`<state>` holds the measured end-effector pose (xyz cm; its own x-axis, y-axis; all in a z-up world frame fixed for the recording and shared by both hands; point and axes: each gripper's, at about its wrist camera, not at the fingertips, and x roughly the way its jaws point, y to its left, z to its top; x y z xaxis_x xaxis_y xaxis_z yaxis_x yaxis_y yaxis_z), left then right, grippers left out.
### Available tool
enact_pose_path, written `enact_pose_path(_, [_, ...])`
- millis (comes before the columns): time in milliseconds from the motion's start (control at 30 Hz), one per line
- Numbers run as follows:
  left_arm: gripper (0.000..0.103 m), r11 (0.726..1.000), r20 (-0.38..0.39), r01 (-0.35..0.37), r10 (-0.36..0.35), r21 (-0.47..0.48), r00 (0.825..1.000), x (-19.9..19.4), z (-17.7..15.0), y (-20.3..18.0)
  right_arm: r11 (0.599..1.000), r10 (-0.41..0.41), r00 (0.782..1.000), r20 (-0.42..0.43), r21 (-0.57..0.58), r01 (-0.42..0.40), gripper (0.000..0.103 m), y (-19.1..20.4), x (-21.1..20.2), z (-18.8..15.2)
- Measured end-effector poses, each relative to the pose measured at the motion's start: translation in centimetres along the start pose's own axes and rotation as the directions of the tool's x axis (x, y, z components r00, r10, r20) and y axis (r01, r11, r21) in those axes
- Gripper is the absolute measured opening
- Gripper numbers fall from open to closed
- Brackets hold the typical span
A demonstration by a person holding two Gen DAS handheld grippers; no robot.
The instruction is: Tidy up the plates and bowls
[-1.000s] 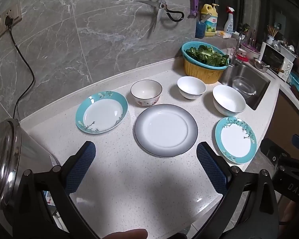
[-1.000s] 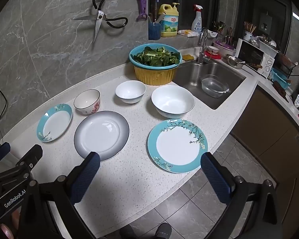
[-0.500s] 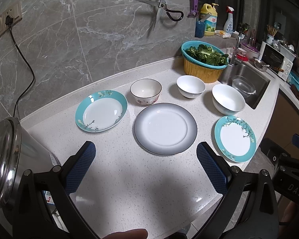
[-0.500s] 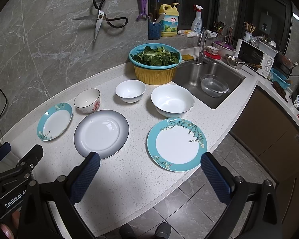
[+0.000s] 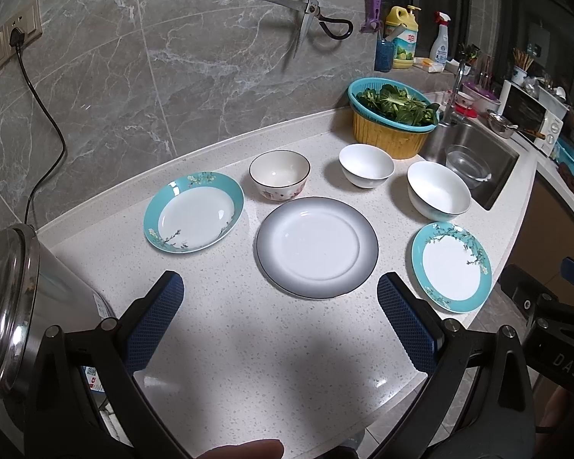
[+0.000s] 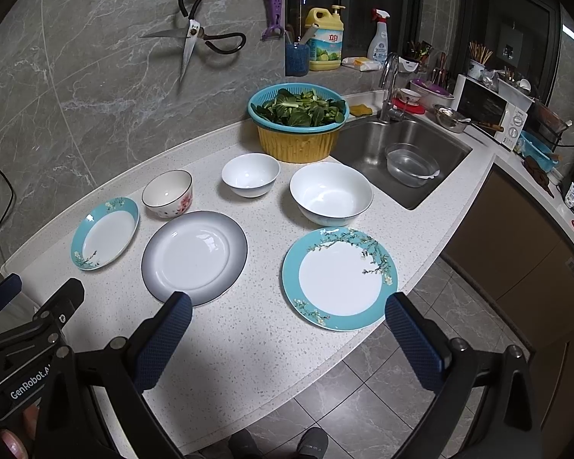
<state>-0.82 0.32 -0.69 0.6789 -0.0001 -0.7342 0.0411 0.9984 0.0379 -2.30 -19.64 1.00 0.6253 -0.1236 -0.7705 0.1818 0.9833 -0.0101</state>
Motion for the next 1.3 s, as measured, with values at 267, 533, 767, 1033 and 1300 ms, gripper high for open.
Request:
enact_pose_path(267, [0.103,1.0,-0.002,0.0,0.0,-0.002,1.0,-0.01,0.01,0.03,1.0,0.0,1.0,-0.001,0.0,0.0,0.103,0.12,0.2,0.1])
enact_pose_path(533, [0.103,1.0,-0.003,-0.002,0.002,-0.003,1.0,0.18,-0.13,0.0,1.0,0.0,1.0,-0.002,-0.001,0.0,0.103,0.24,0.31,0.22])
enact_pose_path(767, [0.103,1.0,-0.006,0.001,-0.001,-0.004,1.0,0.78,-0.18,-0.12,1.0,-0.001,1.0,-0.002,-0.001,0.001,0.103,-0.1,0.26,0.53])
enact_pose_path(1033, [0.103,1.0,-0.008,0.003,-0.003,-0.005,1.0,0.77,-0.12,-0.1,1.0,-0.001,1.0,-0.003,-0.001,0.001,0.103,0.1,0.46,0.1])
enact_pose_path(1300, [0.103,1.0,-0.011,0.002,-0.002,-0.007,1.0,0.98,0.12,-0.24,1.0,-0.002,1.0,-0.003,0.0,0.002,0.103,0.09,0.54,0.07])
